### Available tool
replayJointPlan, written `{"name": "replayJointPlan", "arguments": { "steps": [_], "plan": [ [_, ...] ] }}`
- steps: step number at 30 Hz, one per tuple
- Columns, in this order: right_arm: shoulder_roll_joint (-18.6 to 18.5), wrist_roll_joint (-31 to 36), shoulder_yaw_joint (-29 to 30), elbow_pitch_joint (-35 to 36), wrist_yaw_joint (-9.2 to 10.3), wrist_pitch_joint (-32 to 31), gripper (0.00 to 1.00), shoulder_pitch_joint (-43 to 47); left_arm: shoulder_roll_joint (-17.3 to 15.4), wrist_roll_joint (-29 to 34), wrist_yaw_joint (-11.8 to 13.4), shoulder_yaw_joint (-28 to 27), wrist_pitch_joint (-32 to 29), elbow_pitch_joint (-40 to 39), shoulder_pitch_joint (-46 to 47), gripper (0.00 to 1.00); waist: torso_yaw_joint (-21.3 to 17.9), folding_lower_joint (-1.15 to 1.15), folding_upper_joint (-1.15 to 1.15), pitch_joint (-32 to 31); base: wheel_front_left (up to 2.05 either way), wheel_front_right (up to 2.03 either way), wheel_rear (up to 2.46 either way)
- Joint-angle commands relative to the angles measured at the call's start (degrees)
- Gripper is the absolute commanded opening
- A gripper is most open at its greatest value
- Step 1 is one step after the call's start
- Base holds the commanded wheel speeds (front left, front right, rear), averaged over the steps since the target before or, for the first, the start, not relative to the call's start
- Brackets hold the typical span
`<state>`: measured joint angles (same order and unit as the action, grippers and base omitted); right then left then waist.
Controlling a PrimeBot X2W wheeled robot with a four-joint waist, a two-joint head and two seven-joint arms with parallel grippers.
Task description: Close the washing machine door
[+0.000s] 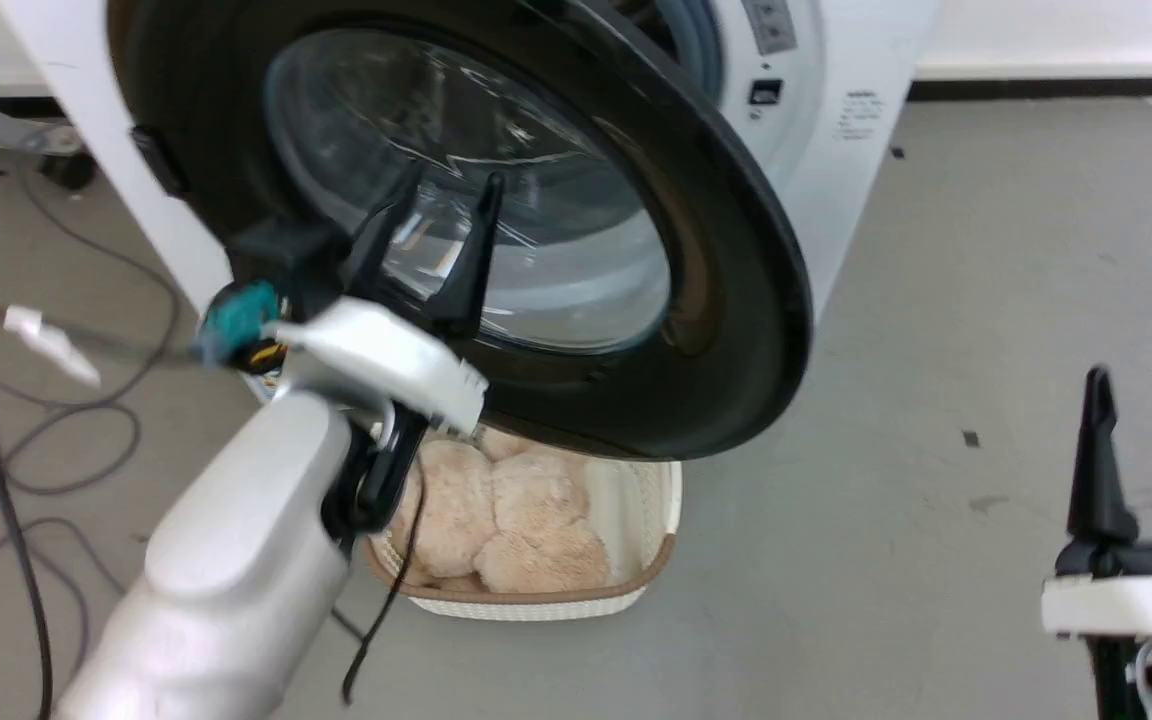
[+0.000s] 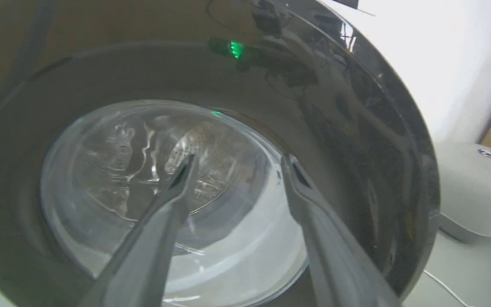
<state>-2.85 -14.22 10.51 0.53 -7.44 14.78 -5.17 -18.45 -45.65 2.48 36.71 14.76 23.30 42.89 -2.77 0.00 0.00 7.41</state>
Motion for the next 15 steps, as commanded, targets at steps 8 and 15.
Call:
{"name": "replayJointPlan", "arguments": {
  "steps": [8,15],
  "plan": [
    [-0.03,2.07,-0.46,5.03,-0.05,0.22,1.0,-7.35,0.4,21.69,9.78,-16.55,0.23,-14.39,-15.0,1.0,3.33,0.0,0.0,-1.61,0.0,0.0,0.0],
    [-0.63,3.44,-5.65,9.39,-0.05,0.22,0.91,-12.11,2.06,29.66,12.76,-26.45,0.23,-21.72,-26.35,1.0,5.2,0.0,0.0,-1.4,0.0,0.0,0.0]
  ]
}}
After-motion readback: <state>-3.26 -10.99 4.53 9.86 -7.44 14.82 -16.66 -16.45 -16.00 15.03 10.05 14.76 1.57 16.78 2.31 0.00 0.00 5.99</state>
